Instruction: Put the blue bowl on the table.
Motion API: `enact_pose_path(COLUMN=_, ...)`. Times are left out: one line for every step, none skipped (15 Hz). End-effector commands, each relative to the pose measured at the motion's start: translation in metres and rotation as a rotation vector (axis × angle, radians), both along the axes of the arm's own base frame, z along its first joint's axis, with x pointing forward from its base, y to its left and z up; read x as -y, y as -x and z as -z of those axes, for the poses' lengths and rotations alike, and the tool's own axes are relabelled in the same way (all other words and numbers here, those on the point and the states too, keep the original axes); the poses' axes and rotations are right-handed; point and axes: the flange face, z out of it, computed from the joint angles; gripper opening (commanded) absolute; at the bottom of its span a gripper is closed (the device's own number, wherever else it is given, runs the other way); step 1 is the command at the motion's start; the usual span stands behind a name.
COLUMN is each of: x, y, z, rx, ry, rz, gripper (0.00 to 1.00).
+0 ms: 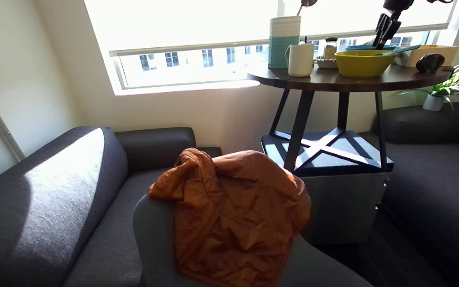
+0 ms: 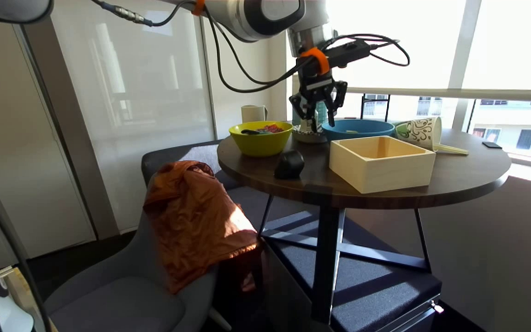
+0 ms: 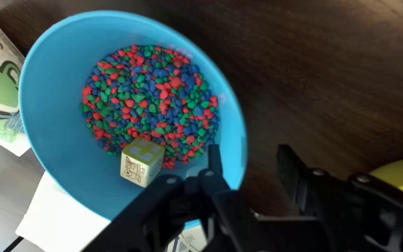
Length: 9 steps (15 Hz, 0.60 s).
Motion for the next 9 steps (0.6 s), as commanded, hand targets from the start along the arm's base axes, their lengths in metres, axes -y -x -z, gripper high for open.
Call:
enact_pose_path(x=0.002, y=0.025, z=-0.052, rx=0.112, ry=-0.140, rz=0.009, gripper=0.78)
enact_pose_path(x=0.007, y=0.034, z=-0.067, rx=0.160, ry=-0.161, rz=0.045, gripper=0.86)
enact_pose_path(x=0.013, y=0.046, z=-0.083, rx=0.209, ry=-0.180, rz=0.081, gripper=0.93)
enact_pose_path(x=0.018, y=0.061, z=-0.098, rx=0.259, ry=-0.195, rz=0.113, gripper=0.98)
enact_pose_path(x=0.023, y=0.072, z=-0.112, rx=0.310, ry=-0.208, rz=0.139, gripper=1.00)
enact_pose_path(x=0.027, y=0.085, z=-0.126, rx=0.360, ry=-0.225, rz=0.166, gripper=1.00)
enact_pose_path(x=0.030, y=0.094, z=-0.138, rx=0.409, ry=-0.241, rz=0.193, gripper=1.00)
enact_pose_path(x=0.034, y=0.073, z=-0.126, rx=0.333, ry=-0.202, rz=0.155, gripper=1.00)
enact_pose_path(x=0.037, y=0.082, z=-0.136, rx=0.350, ry=-0.202, rz=0.164, gripper=1.00)
